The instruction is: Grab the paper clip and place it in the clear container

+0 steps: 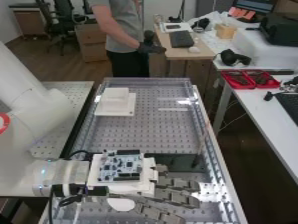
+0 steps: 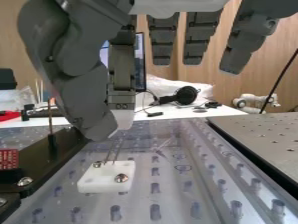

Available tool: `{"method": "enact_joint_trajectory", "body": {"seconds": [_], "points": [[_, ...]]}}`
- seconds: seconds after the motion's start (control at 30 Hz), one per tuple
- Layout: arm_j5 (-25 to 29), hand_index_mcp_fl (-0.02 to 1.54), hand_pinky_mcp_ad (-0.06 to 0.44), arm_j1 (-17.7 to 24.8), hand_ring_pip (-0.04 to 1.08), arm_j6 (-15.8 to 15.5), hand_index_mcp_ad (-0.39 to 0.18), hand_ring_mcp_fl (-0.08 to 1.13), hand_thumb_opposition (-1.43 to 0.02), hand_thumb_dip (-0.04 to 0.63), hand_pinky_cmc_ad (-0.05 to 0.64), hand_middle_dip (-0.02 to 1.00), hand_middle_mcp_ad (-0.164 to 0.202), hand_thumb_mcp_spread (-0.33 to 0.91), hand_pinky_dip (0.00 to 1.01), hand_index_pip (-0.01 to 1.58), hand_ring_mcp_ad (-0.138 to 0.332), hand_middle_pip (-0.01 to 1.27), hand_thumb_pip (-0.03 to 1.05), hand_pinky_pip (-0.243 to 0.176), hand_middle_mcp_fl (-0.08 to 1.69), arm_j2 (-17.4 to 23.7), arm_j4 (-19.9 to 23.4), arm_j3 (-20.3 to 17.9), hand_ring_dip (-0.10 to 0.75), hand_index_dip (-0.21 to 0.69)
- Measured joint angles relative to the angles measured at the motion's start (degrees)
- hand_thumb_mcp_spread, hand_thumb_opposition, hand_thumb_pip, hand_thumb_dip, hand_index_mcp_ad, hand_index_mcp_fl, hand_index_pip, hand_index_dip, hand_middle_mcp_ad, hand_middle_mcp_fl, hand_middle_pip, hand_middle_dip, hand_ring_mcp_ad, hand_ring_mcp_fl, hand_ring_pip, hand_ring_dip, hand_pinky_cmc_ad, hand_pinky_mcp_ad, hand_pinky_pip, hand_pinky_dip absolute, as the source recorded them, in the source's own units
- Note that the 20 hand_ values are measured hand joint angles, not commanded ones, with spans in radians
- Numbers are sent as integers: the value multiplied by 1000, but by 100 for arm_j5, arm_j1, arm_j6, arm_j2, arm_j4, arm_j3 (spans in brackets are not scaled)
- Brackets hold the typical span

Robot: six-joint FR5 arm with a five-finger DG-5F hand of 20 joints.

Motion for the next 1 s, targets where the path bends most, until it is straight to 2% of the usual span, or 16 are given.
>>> {"method": "enact_joint_trajectory", "body": {"seconds": [0.77, 1.0], "points": [[-159, 274, 267, -43, 152, -237, -140, 0, -845, 283, 330, 190, 72, 433, 401, 1553, 134, 138, 703, -93, -7, -206, -295, 257, 120, 14], [-182, 401, 267, -55, 152, -227, -161, 0, -915, 283, 332, 190, 72, 459, 401, 1545, 134, 136, 679, -93, -7, -226, -288, 275, 120, 9]]}}
